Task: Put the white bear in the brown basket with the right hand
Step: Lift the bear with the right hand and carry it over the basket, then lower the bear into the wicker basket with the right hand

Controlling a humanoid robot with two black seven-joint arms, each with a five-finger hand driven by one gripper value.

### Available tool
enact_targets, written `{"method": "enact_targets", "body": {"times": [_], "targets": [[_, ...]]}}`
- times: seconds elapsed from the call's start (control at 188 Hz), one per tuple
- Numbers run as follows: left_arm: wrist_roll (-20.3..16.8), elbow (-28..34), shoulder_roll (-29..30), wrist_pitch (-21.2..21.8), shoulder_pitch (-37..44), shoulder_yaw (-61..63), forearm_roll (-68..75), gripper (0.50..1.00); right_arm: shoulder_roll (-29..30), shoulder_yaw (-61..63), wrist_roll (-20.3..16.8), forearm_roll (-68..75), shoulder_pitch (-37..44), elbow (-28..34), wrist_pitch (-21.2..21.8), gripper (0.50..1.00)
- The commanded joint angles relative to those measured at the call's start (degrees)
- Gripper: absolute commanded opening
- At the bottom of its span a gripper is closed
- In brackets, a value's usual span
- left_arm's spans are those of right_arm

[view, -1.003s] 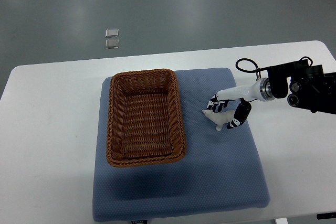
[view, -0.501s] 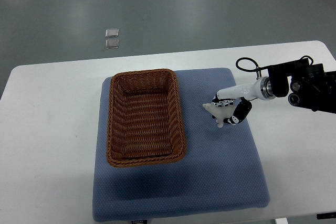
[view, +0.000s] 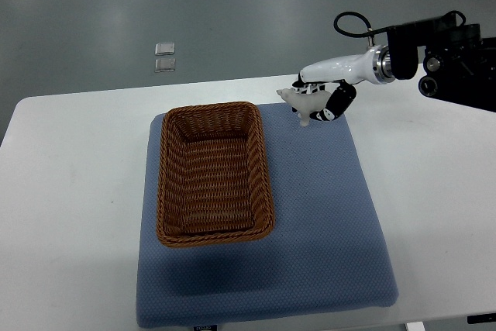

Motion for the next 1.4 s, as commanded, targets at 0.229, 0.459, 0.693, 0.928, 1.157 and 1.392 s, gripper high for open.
{"method": "enact_targets", "body": {"times": [0.229, 0.459, 0.693, 0.928, 1.157, 1.392], "targets": [[0.0, 0.0, 0.0, 0.0, 0.0, -0.09, 0.0, 1.0, 17.8, -0.05, 0.0, -0.2, 3.09, -10.98, -1.75, 0.5], [0.0, 0.0, 0.0, 0.0, 0.0, -0.09, 0.0, 1.0, 25.71, -0.05, -0.09, -0.29, -1.65, -17.05, -4.56, 0.5], [0.0, 0.0, 0.0, 0.0, 0.0, -0.09, 0.0, 1.0, 26.77, -0.13, -0.09, -3.36, -7.19, -20.83, -8.26, 0.5], [0.0, 0.0, 0.0, 0.0, 0.0, -0.09, 0.0, 1.0, 26.77, -0.13, -0.09, -3.89, -9.92, -23.2, -8.96, 0.5], [0.0, 0.0, 0.0, 0.0, 0.09, -0.09, 0.0, 1.0, 26.77, -0.05, -0.09, -5.03, -10.97, -23.56, -9.93, 0.5], [0.0, 0.0, 0.0, 0.0, 0.09, -0.09, 0.0, 1.0, 26.77, -0.05, 0.35, -5.03, -11.15, -23.12, -10.37, 0.5]]}}
